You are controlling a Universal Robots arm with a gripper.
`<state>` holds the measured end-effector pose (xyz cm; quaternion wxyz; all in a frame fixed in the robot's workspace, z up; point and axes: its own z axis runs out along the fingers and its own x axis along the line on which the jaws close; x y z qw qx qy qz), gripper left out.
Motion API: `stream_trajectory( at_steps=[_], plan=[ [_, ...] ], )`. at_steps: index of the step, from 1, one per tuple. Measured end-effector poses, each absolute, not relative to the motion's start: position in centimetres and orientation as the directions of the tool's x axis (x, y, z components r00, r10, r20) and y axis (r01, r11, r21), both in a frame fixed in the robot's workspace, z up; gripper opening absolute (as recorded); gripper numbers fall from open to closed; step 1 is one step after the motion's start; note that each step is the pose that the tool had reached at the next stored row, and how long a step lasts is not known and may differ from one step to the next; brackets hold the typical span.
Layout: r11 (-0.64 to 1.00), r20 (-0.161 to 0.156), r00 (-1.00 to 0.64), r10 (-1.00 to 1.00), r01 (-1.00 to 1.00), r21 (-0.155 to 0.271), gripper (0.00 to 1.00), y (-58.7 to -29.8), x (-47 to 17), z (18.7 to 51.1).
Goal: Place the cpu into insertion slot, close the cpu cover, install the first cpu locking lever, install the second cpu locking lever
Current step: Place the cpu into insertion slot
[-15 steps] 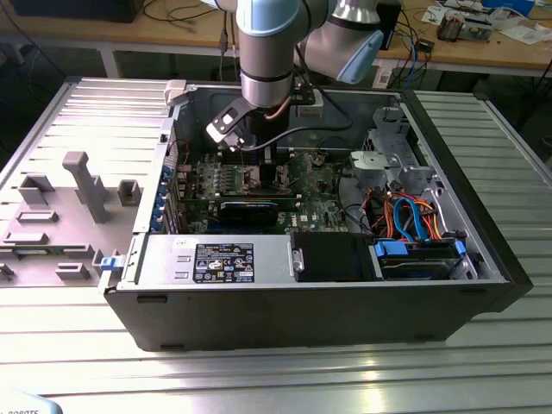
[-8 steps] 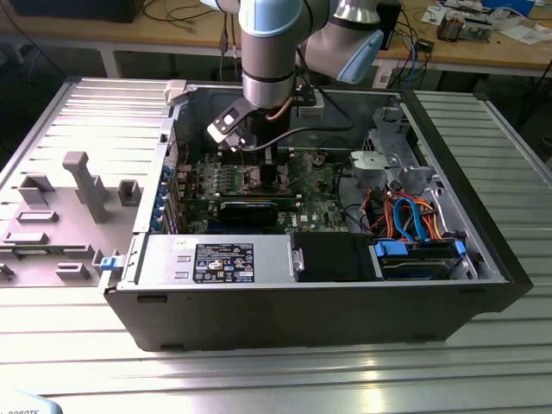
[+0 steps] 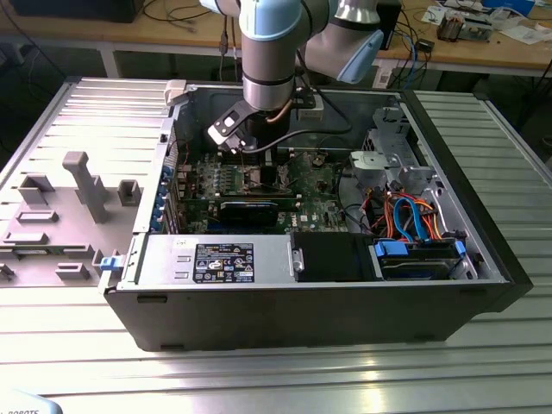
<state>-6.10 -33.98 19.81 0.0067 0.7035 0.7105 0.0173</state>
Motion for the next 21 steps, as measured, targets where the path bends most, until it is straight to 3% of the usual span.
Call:
stream_trajectory(
  at_steps=[2, 3, 21],
  plan=[
    [0.01, 0.015, -0.01, 1.0, 0.999, 0.034, 0.55, -34.0, -6.1, 19.8],
    [0.01, 0.015, -0.01, 1.0, 0.999, 0.034, 0.62, -34.0, -6.1, 19.8],
    [0.01, 0.015, -0.01, 1.0, 1.0, 0.029, 0.62, -34.0, -6.1, 21.5]
  ],
)
